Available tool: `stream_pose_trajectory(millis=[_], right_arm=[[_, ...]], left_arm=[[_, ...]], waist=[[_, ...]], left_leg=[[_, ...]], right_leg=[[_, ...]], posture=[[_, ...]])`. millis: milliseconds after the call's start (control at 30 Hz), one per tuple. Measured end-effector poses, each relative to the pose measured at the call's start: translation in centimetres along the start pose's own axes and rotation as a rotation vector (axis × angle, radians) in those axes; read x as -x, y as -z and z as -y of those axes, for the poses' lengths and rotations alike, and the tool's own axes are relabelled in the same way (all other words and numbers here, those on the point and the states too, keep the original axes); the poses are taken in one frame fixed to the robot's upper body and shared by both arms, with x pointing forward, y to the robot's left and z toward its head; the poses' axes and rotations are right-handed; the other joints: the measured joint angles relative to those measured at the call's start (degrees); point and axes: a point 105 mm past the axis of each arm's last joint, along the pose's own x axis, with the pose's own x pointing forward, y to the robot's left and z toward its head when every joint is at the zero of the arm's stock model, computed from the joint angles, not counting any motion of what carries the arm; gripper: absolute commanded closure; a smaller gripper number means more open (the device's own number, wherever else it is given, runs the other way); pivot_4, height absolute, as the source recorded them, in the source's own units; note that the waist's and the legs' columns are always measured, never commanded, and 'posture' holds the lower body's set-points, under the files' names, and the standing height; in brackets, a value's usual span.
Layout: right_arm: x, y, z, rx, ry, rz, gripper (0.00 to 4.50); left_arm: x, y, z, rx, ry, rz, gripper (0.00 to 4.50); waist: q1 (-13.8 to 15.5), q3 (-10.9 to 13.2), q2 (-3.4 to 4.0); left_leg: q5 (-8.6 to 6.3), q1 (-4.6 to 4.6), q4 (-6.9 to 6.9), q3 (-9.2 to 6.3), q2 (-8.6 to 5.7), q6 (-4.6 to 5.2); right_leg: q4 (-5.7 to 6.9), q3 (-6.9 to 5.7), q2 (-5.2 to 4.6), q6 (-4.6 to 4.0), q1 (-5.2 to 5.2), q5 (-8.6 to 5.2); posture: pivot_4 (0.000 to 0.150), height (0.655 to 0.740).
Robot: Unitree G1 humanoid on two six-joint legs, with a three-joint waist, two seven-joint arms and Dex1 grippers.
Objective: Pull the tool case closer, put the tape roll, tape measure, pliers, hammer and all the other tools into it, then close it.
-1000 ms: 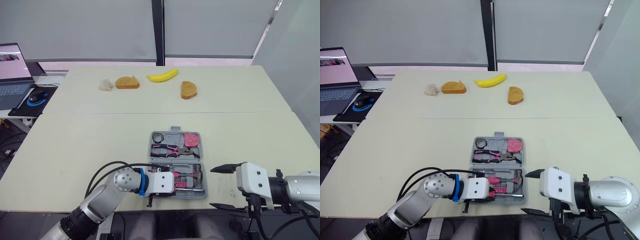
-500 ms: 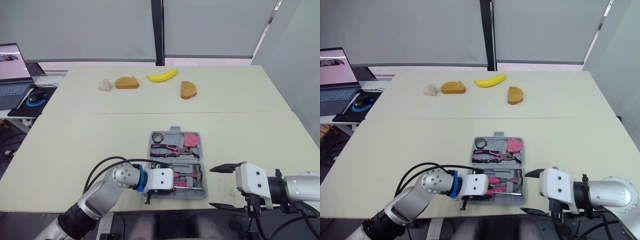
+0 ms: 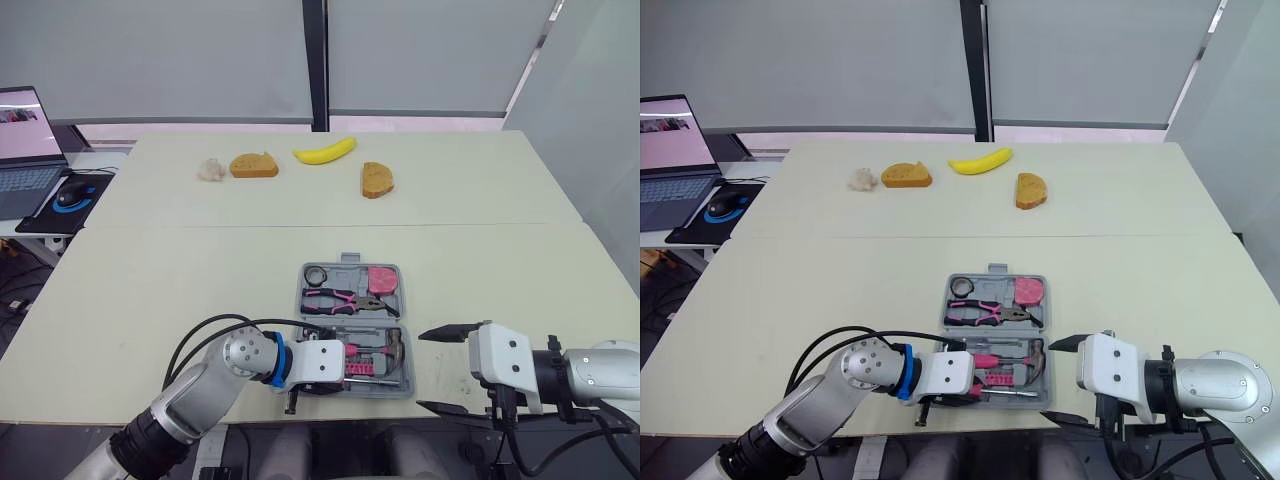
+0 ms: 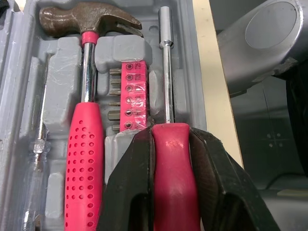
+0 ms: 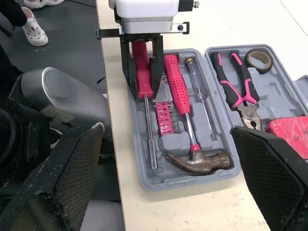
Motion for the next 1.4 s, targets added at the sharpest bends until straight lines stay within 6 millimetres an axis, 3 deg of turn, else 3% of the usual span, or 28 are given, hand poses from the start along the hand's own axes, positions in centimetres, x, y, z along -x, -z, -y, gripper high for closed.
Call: stream_pose_trajectory(millis=[133,167,500,733,867,1000,1267,1400], right_arm=[[0.0,0.0,0.0,0.0,0.0,0.0,0.0],[0.0,0.0,0.0,0.001,0.001,0.0,0.0],[0.0,0.0,0.0,0.001,0.003,0.0,0.0],[0.0,-0.1,0.0,0.006,-0.004,0.003,0.0],[0.0,-0.2,0.1,0.01,-0.005,0.003,0.0],[0.0,-0.1,0.2,0.006,-0.003,0.001,0.0],[0.0,-0.1,0.2,0.006,-0.003,0.001,0.0],[0.0,-0.1,0.2,0.006,-0.003,0.001,0.0]], left_arm=[[-0.1,0.0,0.0,0.011,-0.004,-0.003,3.76],[-0.1,0.1,-0.1,0.015,-0.006,-0.003,3.05],[0.1,-1.1,-0.1,0.046,-0.007,0.051,0.15],[2.5,-1.6,-1.9,-0.018,-0.019,0.095,0.06],[3.7,-1.0,-3.2,-0.03,-0.022,0.099,0.91],[4.2,-0.2,-2.6,-0.025,0.047,0.08,2.11],[2.6,0.1,-1.6,0.004,0.095,0.067,4.49],[1.7,0.9,-1.2,0.026,0.121,0.039,4.49]], waist=[[-0.01,0.0,0.0],[-0.01,0.0,0.0],[0.0,0.0,0.0],[0.01,-0.01,0.01],[-0.02,-0.01,0.0],[-0.15,-0.01,0.0],[-0.13,-0.01,0.01],[-0.16,-0.02,0.0]], left_leg=[[0.0,0.0,0.0,0.0,0.0,0.0],[0.0,0.0,0.0,0.0,0.0,0.0],[0.0,0.0,0.01,0.0,0.0,0.0],[0.01,0.02,0.02,-0.01,0.0,-0.01],[0.01,0.02,0.02,-0.01,0.0,0.0],[0.0,0.01,0.02,0.01,-0.01,0.0],[0.01,0.01,0.04,0.0,-0.02,0.0],[0.01,0.02,0.03,0.0,0.0,0.0]], right_leg=[[0.0,0.0,0.0,0.0,0.0,0.0],[0.01,0.0,0.0,0.0,0.0,0.0],[0.01,0.01,0.0,0.0,0.01,0.0],[0.02,-0.01,0.0,0.0,0.02,0.0],[0.02,0.0,0.0,0.0,0.01,0.0],[0.02,0.02,0.0,0.0,0.0,0.0],[0.03,0.01,0.0,0.0,0.02,0.0],[0.04,0.01,0.02,0.0,0.01,0.0]], posture=[[0.15,0.7361],[0.15,0.7361],[0.15,0.7361],[0.15,0.7361],[0.15,0.7361],[0.15,0.7361],[0.15,0.7361],[0.15,0.7361]])
